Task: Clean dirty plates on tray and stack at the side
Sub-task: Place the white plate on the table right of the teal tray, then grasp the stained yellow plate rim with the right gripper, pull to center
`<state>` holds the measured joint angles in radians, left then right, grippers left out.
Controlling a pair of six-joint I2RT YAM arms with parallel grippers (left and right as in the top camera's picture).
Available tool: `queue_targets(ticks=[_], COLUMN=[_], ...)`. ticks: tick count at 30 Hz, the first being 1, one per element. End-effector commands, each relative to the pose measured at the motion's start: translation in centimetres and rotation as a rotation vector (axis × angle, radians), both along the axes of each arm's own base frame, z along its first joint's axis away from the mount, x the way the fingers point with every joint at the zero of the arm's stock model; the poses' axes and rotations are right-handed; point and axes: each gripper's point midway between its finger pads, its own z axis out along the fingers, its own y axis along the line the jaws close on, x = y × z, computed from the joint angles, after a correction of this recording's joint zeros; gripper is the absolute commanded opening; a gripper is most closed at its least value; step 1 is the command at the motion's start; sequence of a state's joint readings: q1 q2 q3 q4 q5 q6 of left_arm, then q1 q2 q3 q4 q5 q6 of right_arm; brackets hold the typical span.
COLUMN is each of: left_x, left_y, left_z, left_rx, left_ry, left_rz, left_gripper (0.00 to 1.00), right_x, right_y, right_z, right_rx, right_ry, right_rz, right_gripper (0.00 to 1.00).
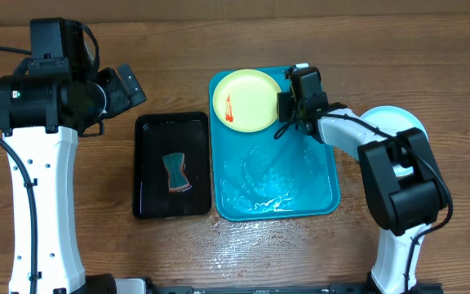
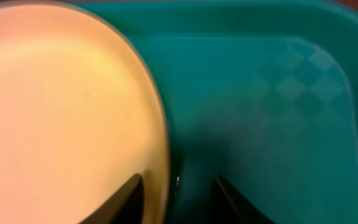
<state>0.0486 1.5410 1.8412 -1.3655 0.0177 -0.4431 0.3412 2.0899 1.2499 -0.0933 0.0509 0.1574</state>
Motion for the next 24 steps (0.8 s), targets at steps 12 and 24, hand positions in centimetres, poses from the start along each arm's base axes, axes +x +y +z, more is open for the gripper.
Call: queue_targets(ticks=[12, 24], left_x=[0.2, 0.2], left_y=[0.4, 0.3], left_z=[0.1, 0.1], left_rx=[0.009, 0.009], left_ry=[-0.003, -0.004], left_rz=[0.008, 0.008], left_gripper=[1.00, 0.99], right_x=[-2.5, -16.8], right_y=[-0.5, -5.4], right_z=[9.9, 10.6], right_rx=[0.031, 0.050], right_ry=[-0.046, 0.408], right_rz=[0.023, -0.269], right_gripper=[0.04, 0.04])
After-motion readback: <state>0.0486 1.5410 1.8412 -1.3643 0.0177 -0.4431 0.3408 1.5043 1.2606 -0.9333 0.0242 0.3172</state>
